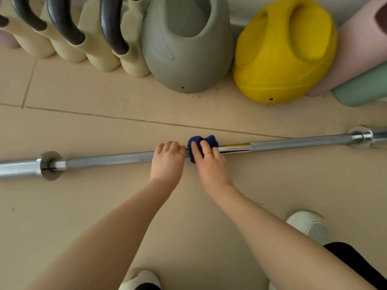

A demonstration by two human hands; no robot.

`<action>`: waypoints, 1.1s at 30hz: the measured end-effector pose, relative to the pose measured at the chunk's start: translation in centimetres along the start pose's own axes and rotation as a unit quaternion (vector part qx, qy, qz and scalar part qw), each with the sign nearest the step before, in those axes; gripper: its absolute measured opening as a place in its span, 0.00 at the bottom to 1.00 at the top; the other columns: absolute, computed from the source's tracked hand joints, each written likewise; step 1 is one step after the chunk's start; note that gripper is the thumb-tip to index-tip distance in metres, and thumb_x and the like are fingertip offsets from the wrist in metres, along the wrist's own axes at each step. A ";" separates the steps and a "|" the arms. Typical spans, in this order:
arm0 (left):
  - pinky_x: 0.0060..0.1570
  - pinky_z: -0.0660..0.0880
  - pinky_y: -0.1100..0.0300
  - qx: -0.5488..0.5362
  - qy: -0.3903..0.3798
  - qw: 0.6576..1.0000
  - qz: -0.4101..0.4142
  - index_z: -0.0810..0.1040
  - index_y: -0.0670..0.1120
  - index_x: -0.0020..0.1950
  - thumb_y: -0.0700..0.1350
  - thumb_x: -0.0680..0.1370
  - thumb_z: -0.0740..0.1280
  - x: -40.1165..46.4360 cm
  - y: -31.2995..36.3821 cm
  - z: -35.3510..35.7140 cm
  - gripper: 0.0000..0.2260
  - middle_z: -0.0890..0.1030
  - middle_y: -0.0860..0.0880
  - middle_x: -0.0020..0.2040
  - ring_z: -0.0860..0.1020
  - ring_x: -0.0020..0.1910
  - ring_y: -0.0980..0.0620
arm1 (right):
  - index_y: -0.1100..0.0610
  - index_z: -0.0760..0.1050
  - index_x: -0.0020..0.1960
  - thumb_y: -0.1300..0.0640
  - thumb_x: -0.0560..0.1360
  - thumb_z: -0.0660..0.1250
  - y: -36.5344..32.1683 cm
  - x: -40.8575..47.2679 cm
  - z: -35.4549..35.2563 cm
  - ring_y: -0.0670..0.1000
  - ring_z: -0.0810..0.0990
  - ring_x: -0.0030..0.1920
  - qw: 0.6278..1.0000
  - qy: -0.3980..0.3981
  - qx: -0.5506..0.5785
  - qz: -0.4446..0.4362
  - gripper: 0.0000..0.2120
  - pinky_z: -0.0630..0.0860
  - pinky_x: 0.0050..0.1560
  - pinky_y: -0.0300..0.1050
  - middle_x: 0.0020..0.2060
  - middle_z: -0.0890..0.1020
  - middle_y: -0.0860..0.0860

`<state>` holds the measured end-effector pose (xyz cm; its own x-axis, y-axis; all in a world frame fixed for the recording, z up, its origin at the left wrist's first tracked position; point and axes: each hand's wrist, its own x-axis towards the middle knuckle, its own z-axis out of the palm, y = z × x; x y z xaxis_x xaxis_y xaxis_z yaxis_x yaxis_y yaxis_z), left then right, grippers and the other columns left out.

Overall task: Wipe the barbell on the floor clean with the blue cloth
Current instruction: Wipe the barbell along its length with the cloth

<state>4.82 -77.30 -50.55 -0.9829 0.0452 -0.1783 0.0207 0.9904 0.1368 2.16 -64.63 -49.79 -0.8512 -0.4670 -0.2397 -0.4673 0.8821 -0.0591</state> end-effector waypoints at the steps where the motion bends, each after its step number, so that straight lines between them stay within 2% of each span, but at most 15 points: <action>1: 0.36 0.76 0.59 0.002 0.002 1.000 -0.003 0.82 0.42 0.36 0.31 0.50 0.75 0.1 -0.1 0.0 0.17 0.78 0.47 0.30 0.79 0.30 0.46 | 0.58 0.72 0.65 0.62 0.61 0.75 0.5 0.2 -0.4 0.58 0.79 0.44 0.999 -0.018 0.002 -0.027 0.33 0.76 0.41 0.48 0.57 0.78 0.57; 4: 0.36 0.76 0.59 0.006 -0.012 1.000 -0.021 0.83 0.41 0.39 0.31 0.49 0.74 0.6 -0.3 -0.1 0.20 0.79 0.46 0.32 0.79 0.32 0.45 | 0.55 0.60 0.73 0.59 0.73 0.65 3.7 0.6 -0.5 0.60 0.72 0.58 0.999 -0.039 -0.004 0.003 0.30 0.71 0.53 0.51 0.68 0.68 0.56; 8: 0.34 0.75 0.60 0.017 -0.029 0.998 -0.045 0.82 0.42 0.39 0.32 0.48 0.73 1.1 0.2 0.1 0.20 0.79 0.48 0.32 0.79 0.33 0.46 | 0.57 0.69 0.68 0.62 0.65 0.74 3.8 0.2 -0.2 0.60 0.77 0.50 0.991 0.029 0.006 0.133 0.33 0.76 0.44 0.49 0.63 0.75 0.56; 10: 0.36 0.75 0.60 0.013 -0.026 0.998 -0.058 0.82 0.42 0.42 0.34 0.51 0.75 1.4 0.6 -0.1 0.20 0.79 0.47 0.34 0.80 0.36 0.46 | 0.58 0.67 0.69 0.66 0.68 0.70 2.6 0.4 0.0 0.61 0.76 0.53 0.991 0.013 0.057 0.120 0.31 0.76 0.47 0.51 0.66 0.73 0.57; 11: 0.42 0.76 0.58 0.019 -0.032 0.997 -0.065 0.82 0.40 0.50 0.36 0.56 0.76 1.4 0.9 -0.3 0.22 0.81 0.46 0.41 0.81 0.43 0.46 | 0.58 0.69 0.68 0.67 0.66 0.70 2.4 0.6 0.0 0.62 0.76 0.52 0.993 0.017 0.078 0.086 0.31 0.77 0.46 0.51 0.64 0.74 0.57; 12: 0.53 0.75 0.55 0.027 -0.051 0.996 -0.073 0.76 0.38 0.62 0.39 0.65 0.73 1.3 1.1 -0.5 0.25 0.80 0.43 0.53 0.78 0.55 0.45 | 0.58 0.72 0.65 0.68 0.63 0.73 2.6 0.8 -0.1 0.62 0.78 0.48 0.995 0.030 0.081 0.047 0.31 0.78 0.42 0.50 0.61 0.77 0.57; 13: 0.65 0.66 0.53 0.042 -0.092 0.992 -0.077 0.63 0.37 0.72 0.40 0.74 0.65 1.2 1.3 -0.5 0.28 0.71 0.41 0.67 0.68 0.68 0.45 | 0.57 0.75 0.62 0.67 0.59 0.75 3.3 1.0 -0.1 0.61 0.79 0.44 0.996 0.040 0.072 0.018 0.32 0.78 0.39 0.48 0.58 0.79 0.56; 15: 0.73 0.49 0.50 0.064 -0.147 0.984 -0.078 0.42 0.39 0.76 0.39 0.80 0.52 1.0 1.4 -0.5 0.28 0.50 0.44 0.77 0.48 0.76 0.45 | 0.55 0.76 0.61 0.66 0.59 0.75 5.7 1.0 0.2 0.61 0.79 0.40 0.998 0.040 0.050 -0.016 0.31 0.77 0.37 0.48 0.57 0.80 0.55; 16: 0.74 0.46 0.50 0.070 -0.150 0.983 -0.082 0.39 0.40 0.76 0.39 0.81 0.50 1.0 1.4 -0.5 0.28 0.46 0.45 0.78 0.45 0.77 0.44 | 0.54 0.75 0.62 0.65 0.62 0.73 6.9 0.8 0.4 0.61 0.78 0.41 0.998 0.038 0.055 -0.002 0.29 0.76 0.38 0.50 0.58 0.79 0.54; 20: 0.74 0.46 0.49 0.070 -0.149 0.984 -0.074 0.39 0.39 0.76 0.38 0.81 0.50 1.3 1.4 -0.9 0.27 0.47 0.45 0.78 0.45 0.76 0.44 | 0.53 0.69 0.68 0.66 0.70 0.65 8.2 -0.5 0.5 0.62 0.72 0.47 0.973 0.061 0.098 0.198 0.27 0.74 0.44 0.52 0.67 0.71 0.53; 22: 0.74 0.47 0.49 0.066 -0.153 0.983 -0.079 0.39 0.39 0.76 0.38 0.81 0.50 1.4 1.3 -1.0 0.28 0.47 0.45 0.78 0.45 0.76 0.44 | 0.54 0.65 0.70 0.64 0.72 0.64 6.8 -0.1 0.1 0.62 0.71 0.53 0.978 0.035 0.094 0.183 0.28 0.72 0.49 0.52 0.69 0.67 0.54; 26: 0.74 0.48 0.50 0.039 -0.147 0.984 -0.091 0.38 0.42 0.76 0.37 0.80 0.51 1.1 1.1 -0.7 0.29 0.48 0.47 0.78 0.47 0.76 0.45 | 0.50 0.59 0.73 0.64 0.75 0.59 6.2 0.9 -1.0 0.58 0.66 0.63 0.994 -0.039 0.084 0.055 0.28 0.68 0.58 0.49 0.72 0.60 0.50; 28: 0.74 0.48 0.51 0.019 -0.141 0.986 -0.090 0.37 0.43 0.76 0.36 0.80 0.51 1.2 0.9 -0.6 0.30 0.47 0.48 0.78 0.48 0.76 0.45 | 0.49 0.59 0.73 0.63 0.76 0.58 7.5 0.8 -1.3 0.58 0.68 0.61 0.994 -0.042 0.060 0.079 0.27 0.68 0.56 0.49 0.72 0.61 0.49; 31: 0.74 0.49 0.52 0.018 -0.138 0.987 -0.076 0.38 0.43 0.76 0.36 0.79 0.52 1.0 0.6 -0.6 0.30 0.48 0.48 0.78 0.50 0.76 0.44 | 0.50 0.59 0.73 0.63 0.76 0.60 7.3 0.2 -1.1 0.58 0.69 0.58 0.977 -0.016 0.079 0.195 0.28 0.70 0.53 0.48 0.72 0.61 0.51; 33: 0.74 0.46 0.51 0.015 -0.125 0.989 -0.072 0.39 0.43 0.77 0.37 0.80 0.51 0.6 0.6 -0.5 0.29 0.49 0.47 0.78 0.48 0.76 0.43 | 0.52 0.59 0.73 0.63 0.75 0.61 5.0 0.1 -1.0 0.59 0.70 0.57 0.980 -0.019 0.098 0.171 0.28 0.70 0.55 0.48 0.71 0.62 0.53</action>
<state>4.14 -76.74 -50.08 -0.9003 -0.0687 -0.4298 -0.1065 0.9922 0.0644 -0.51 -60.38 -49.18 -0.9389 -0.1420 -0.3135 -0.0975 0.9833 -0.1535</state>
